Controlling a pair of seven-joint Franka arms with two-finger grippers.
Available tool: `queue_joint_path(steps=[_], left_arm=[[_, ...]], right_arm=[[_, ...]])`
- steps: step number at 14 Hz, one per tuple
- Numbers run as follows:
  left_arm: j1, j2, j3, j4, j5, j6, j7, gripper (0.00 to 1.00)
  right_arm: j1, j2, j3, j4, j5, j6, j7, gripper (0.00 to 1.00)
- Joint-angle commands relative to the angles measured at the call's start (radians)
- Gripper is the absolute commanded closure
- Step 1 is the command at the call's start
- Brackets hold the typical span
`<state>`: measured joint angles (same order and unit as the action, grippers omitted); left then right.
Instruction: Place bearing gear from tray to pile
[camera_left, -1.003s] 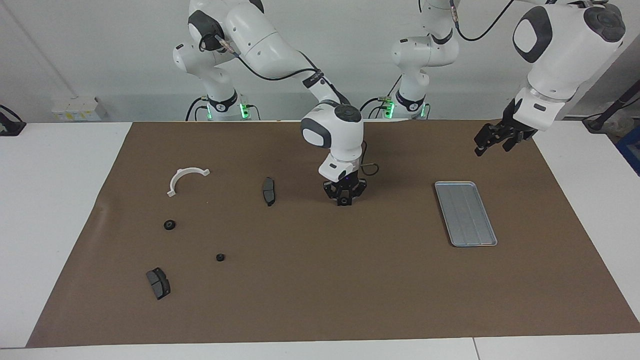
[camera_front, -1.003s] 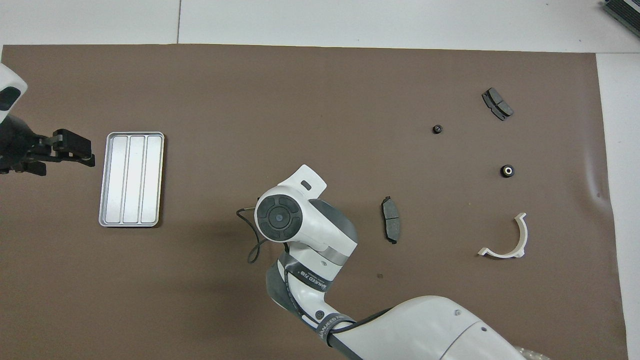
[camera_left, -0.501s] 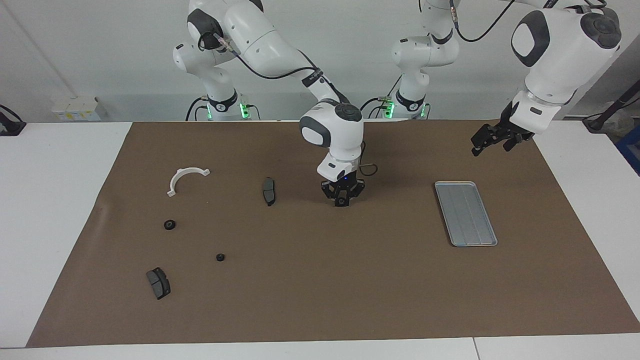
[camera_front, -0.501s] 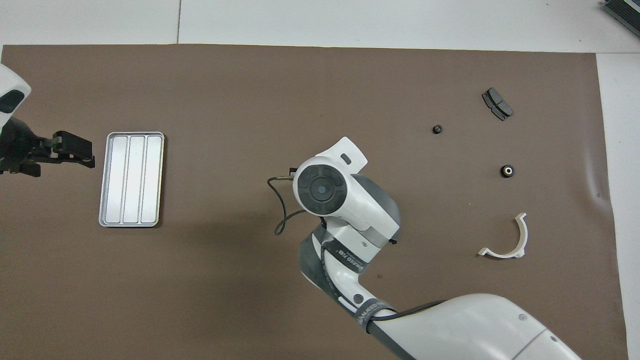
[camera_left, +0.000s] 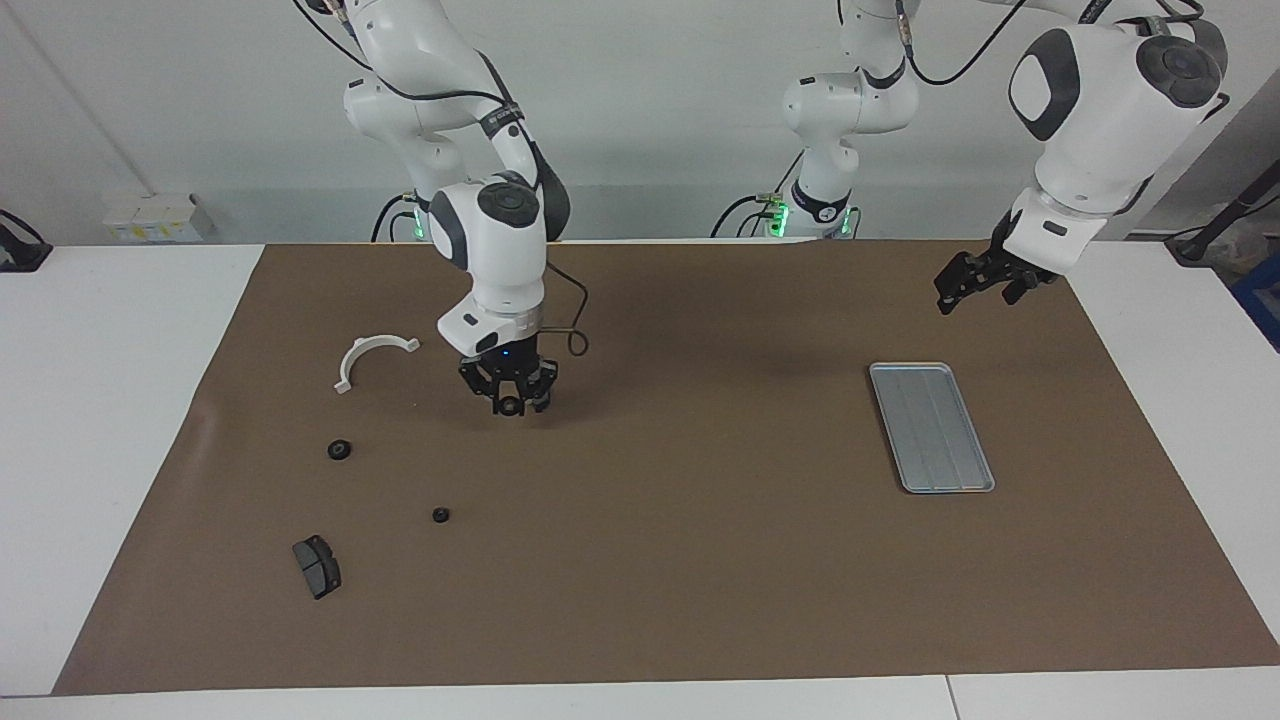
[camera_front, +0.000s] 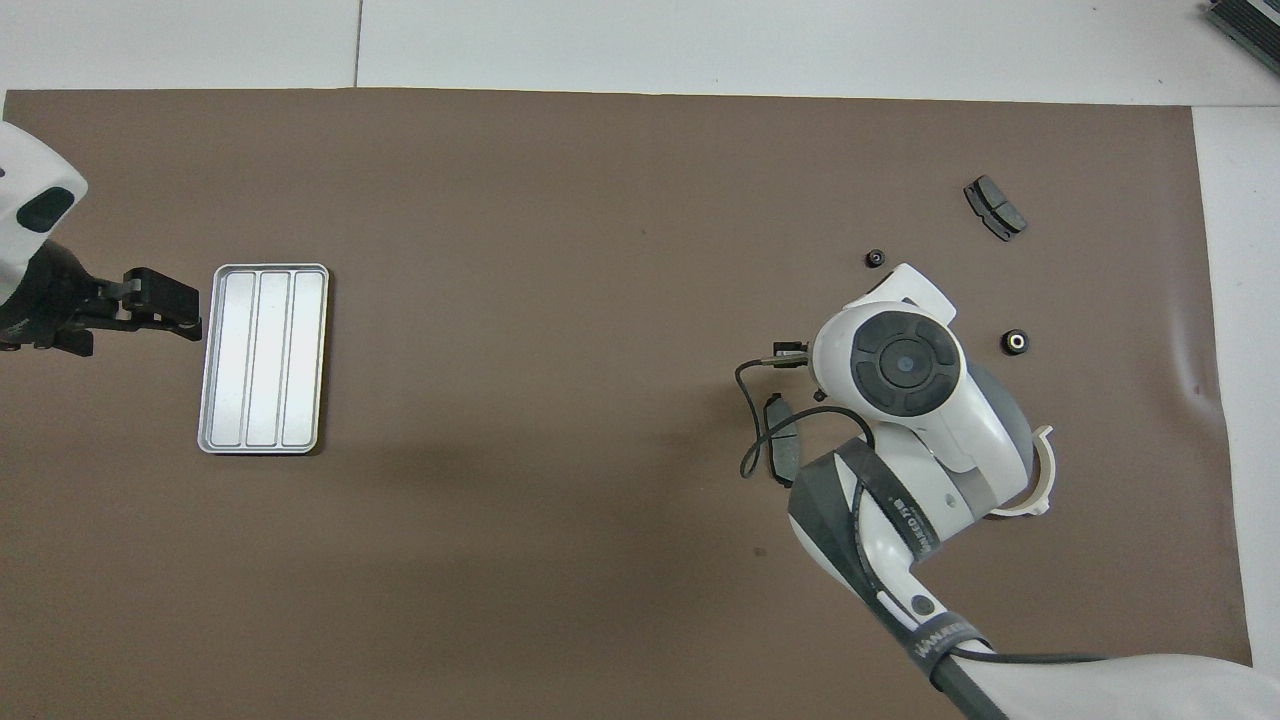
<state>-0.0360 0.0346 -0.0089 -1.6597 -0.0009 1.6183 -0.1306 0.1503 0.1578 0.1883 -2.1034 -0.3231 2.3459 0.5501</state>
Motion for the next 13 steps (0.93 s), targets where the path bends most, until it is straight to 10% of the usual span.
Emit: queue_joint_path(steps=[1,5,7,8,13], left_arm=[[-0.001,-0.018,0.013,-0.008,0.021,0.017,0.008,0.00],[0.001,-0.024,0.018,0.015,0.018,0.011,0.002,0.00],[0.002,-0.028,0.018,0.018,0.016,0.012,0.002,0.00],[0.004,-0.028,0.020,0.017,0.018,0.012,0.002,0.00],[0.004,-0.028,0.020,0.018,0.018,0.012,0.002,0.00]], right_arm=[[-0.092,-0.052,0.017,-0.114,0.058,0.073,-0.152,1.00],[-0.230,-0.049,0.017,-0.202,0.085,0.179,-0.344,0.82],[-0.261,-0.046,0.016,-0.199,0.085,0.178,-0.357,0.10],[-0.268,-0.041,0.016,-0.192,0.085,0.173,-0.361,0.00],[-0.264,-0.055,0.017,-0.048,0.137,-0.031,-0.364,0.00]])
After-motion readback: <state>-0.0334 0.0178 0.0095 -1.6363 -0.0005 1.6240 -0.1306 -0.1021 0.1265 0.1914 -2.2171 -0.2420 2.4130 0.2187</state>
